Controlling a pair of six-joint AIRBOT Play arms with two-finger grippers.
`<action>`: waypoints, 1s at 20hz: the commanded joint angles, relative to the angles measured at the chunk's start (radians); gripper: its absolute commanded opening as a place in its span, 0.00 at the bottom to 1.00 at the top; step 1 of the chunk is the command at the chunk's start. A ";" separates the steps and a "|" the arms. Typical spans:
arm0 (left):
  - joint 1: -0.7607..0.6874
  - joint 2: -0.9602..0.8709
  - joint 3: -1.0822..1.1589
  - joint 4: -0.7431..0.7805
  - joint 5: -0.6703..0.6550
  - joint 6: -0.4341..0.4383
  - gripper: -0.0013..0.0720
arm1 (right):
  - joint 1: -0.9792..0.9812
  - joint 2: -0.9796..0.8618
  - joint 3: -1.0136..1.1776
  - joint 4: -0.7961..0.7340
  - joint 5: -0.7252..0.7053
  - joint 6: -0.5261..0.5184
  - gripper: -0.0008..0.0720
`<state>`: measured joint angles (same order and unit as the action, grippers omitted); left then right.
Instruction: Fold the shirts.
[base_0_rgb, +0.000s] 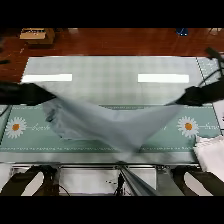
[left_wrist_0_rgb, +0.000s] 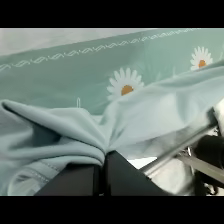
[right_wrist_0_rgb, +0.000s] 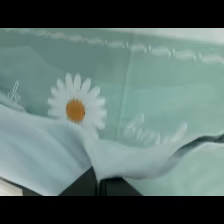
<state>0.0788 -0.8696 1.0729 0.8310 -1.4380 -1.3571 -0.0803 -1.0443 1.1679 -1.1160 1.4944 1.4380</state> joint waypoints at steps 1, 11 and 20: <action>-0.140 -0.166 -0.109 0.000 0.344 0.130 0.06 | 0.065 -0.185 -0.039 0.040 -0.378 -0.013 0.04; -0.204 -0.449 -0.110 0.000 0.598 0.187 0.06 | 0.063 -0.351 -0.036 0.056 -0.621 0.021 0.28; -0.204 -0.445 -0.110 0.000 0.536 0.187 0.06 | -0.198 -0.101 -0.122 -0.164 0.070 -0.034 0.69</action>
<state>-0.1246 -1.3125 0.9634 0.8303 -0.8917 -1.1713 -0.1818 -1.2259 1.1690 -1.2583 1.3724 1.3884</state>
